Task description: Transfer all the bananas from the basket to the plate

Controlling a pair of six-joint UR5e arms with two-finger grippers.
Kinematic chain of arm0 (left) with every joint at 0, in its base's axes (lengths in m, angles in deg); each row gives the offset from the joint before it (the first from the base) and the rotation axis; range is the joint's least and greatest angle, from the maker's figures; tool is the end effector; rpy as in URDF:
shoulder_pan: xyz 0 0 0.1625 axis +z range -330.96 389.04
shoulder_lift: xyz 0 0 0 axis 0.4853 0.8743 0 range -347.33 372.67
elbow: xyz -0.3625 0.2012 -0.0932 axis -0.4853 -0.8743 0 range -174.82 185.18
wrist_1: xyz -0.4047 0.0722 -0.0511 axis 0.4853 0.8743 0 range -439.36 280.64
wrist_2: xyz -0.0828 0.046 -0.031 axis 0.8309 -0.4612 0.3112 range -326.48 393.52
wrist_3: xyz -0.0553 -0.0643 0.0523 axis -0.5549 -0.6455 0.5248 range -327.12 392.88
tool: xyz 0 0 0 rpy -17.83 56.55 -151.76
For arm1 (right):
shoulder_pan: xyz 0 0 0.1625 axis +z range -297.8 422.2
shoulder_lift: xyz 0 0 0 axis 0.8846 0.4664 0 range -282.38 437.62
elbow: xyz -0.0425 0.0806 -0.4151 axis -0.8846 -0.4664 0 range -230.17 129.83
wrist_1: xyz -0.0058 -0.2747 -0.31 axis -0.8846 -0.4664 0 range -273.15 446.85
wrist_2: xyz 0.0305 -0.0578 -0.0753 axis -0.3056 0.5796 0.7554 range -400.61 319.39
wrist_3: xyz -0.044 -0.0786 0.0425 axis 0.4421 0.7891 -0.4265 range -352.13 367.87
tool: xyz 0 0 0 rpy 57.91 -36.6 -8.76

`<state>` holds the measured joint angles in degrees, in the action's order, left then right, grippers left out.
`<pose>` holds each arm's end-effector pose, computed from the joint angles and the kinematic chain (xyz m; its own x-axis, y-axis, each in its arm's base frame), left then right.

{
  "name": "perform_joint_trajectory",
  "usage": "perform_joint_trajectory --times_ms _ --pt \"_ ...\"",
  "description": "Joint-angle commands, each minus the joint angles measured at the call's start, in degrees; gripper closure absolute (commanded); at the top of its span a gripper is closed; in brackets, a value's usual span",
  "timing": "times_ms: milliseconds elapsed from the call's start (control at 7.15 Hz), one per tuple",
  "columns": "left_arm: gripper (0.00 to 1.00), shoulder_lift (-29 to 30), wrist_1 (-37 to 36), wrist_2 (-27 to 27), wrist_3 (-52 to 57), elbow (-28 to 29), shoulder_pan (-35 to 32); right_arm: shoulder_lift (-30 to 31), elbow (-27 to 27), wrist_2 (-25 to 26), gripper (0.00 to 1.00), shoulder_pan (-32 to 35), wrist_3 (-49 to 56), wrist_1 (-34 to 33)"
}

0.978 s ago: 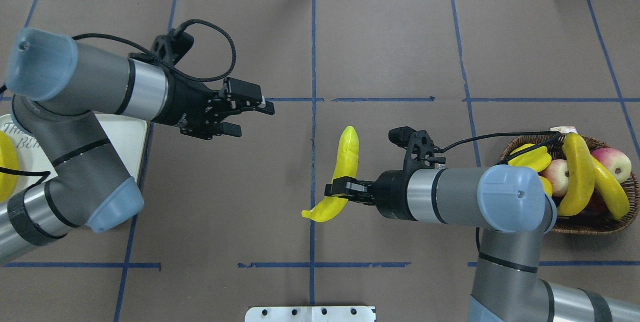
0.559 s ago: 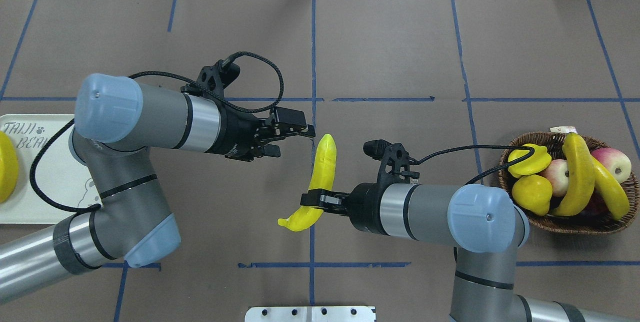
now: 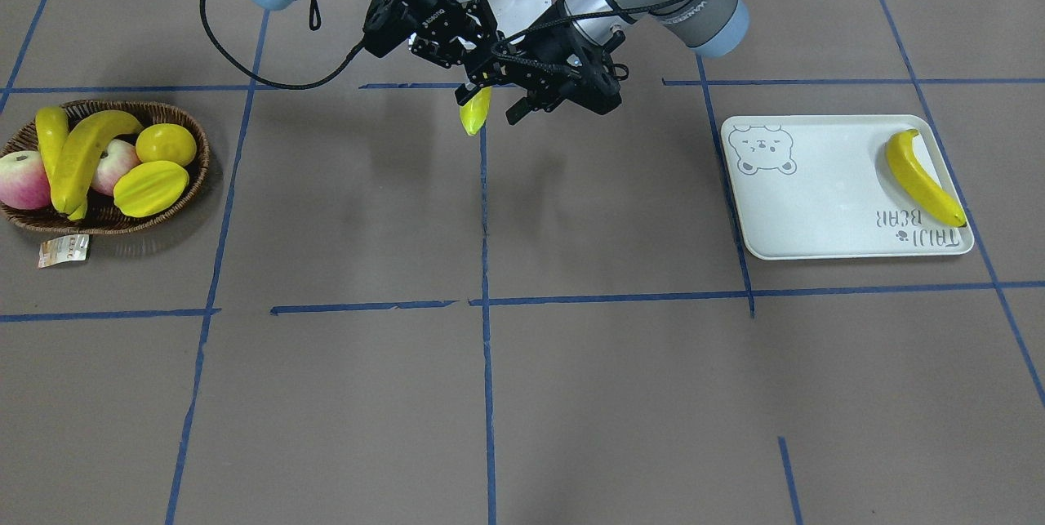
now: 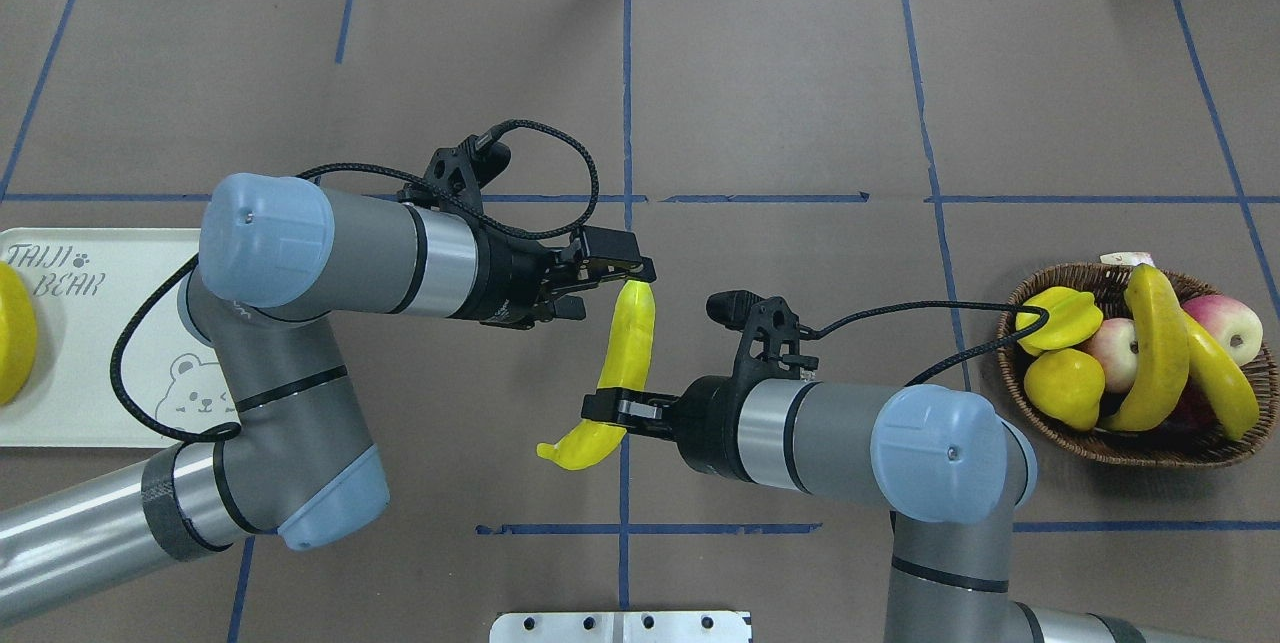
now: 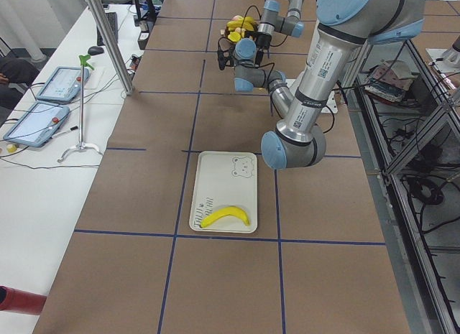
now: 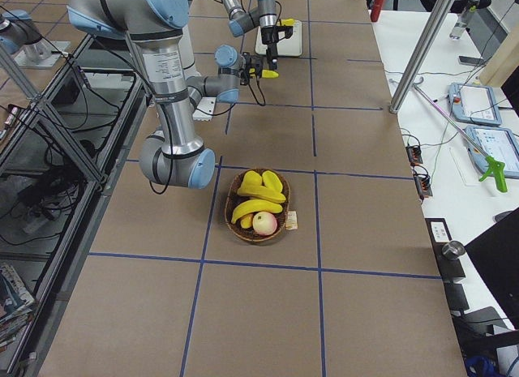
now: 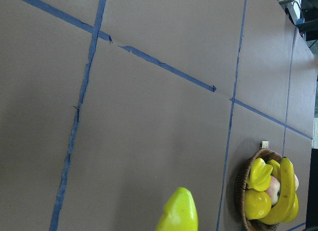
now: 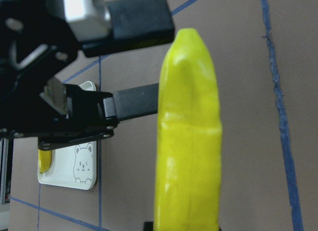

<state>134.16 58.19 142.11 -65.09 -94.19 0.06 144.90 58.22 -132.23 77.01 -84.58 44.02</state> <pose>0.4895 -0.3871 0.1712 -0.0010 -0.1497 -0.9887 0.1819 0.9722 -0.1474 -0.5102 -0.2698 0.2000 0.0192 0.0494 0.9986 -0.2293 0.9724 -0.0437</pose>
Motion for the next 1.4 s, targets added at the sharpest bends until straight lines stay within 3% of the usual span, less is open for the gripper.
perform_joint_trajectory --times_ms 0,559,1258 --pt "0.17 0.06 0.00 -0.14 -0.03 0.67 0.67 -0.13 -0.02 0.03 0.84 -0.04 -0.10 0.03" --pt "0.40 0.06 0.08 -0.14 -0.03 0.85 1.29 -0.13 -0.02 0.03 0.84 -0.04 -0.10 0.03" --pt "0.46 0.06 0.08 -0.49 -0.03 0.85 1.81 -0.13 -0.02 0.38 0.84 -0.04 -0.10 0.03"
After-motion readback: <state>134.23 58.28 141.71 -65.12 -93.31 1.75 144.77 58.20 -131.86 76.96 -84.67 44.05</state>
